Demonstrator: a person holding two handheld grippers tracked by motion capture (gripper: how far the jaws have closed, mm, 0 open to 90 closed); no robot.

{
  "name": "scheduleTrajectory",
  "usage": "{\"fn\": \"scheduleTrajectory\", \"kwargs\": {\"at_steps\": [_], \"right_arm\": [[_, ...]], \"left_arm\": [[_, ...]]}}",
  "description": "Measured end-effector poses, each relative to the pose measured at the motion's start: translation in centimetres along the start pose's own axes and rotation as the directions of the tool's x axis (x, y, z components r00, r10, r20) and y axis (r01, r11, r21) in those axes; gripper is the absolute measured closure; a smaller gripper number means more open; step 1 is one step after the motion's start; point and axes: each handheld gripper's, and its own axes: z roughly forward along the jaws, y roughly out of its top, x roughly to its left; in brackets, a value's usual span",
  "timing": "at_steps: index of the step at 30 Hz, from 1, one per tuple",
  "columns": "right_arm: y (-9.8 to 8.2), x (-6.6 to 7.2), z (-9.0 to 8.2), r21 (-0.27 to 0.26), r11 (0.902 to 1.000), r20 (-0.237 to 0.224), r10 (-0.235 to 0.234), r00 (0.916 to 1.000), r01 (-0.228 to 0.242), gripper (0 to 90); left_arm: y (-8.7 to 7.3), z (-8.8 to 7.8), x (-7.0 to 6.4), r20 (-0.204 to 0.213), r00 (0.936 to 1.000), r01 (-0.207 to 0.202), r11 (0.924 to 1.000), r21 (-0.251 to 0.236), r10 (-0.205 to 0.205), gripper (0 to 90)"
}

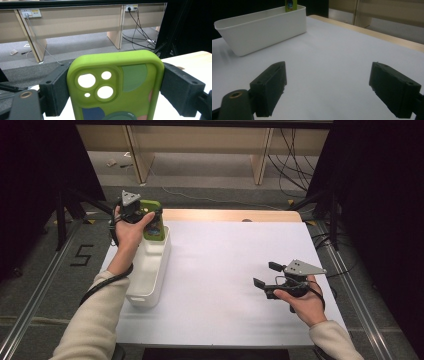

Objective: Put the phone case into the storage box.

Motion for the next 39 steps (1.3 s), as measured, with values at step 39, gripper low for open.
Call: {"fn": "scheduleTrajectory", "kwargs": {"at_steps": [39], "right_arm": [[0.0, 0.0, 0.0, 0.002, 1.0, -0.001, 0.002, 1.0, -0.002, 15.6]], "left_arm": [[-0.8, 1.2, 0.2, -0.012, 0.9998, -0.017, 0.9993, 0.033, 0.018, 16.0]]}}
